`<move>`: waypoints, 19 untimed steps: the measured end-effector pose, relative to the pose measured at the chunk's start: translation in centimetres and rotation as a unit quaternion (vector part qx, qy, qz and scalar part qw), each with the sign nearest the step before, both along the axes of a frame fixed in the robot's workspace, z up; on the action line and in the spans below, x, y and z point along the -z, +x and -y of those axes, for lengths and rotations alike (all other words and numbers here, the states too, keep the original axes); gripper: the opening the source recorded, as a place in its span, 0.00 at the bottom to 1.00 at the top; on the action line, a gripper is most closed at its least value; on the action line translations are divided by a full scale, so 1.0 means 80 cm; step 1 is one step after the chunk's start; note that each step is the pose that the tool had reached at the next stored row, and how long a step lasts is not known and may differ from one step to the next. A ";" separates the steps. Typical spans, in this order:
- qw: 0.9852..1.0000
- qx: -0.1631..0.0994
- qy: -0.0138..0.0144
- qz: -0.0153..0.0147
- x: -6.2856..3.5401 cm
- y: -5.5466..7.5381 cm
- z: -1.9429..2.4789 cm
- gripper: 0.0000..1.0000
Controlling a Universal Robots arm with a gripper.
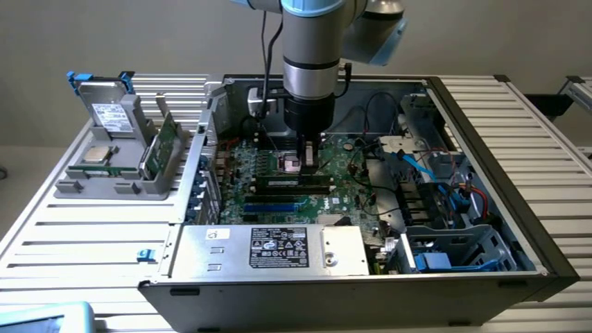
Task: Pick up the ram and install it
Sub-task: 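Insert the ram into the slot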
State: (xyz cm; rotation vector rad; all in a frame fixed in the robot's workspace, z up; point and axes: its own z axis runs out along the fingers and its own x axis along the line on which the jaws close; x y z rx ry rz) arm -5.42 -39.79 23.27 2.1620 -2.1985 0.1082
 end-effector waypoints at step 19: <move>1.000 0.000 0.000 0.000 0.004 -0.001 -0.0006 0.14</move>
